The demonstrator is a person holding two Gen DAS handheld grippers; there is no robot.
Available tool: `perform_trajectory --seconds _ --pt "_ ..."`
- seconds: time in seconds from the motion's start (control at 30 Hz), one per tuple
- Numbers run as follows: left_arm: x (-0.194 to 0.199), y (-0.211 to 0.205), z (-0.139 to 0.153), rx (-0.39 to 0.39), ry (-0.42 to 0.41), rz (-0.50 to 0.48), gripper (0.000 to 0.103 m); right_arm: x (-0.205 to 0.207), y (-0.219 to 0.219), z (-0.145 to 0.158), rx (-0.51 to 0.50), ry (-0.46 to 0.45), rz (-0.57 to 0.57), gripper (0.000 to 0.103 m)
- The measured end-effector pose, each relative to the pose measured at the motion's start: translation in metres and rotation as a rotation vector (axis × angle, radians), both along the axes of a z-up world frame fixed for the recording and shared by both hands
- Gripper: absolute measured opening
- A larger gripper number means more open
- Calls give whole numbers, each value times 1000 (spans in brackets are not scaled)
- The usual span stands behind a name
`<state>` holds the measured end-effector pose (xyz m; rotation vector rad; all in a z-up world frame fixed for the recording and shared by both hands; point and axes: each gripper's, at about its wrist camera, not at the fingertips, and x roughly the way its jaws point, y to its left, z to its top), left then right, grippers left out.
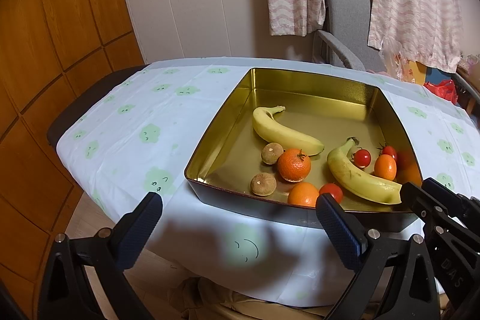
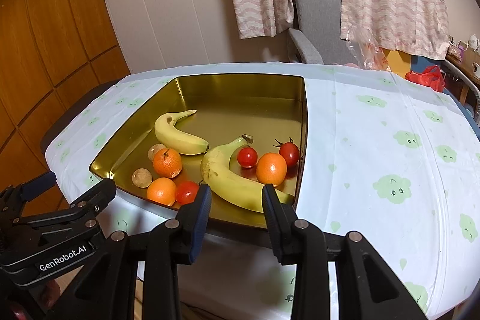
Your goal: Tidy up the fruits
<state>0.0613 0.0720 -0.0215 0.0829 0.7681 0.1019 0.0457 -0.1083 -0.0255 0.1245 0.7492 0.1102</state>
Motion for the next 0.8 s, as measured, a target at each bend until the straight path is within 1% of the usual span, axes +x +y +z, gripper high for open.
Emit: perform_trajectory --seconds 0.8 --pt "-3 -6 -3 17 1 -10 103 0 -2 -3 12 7 1 36"
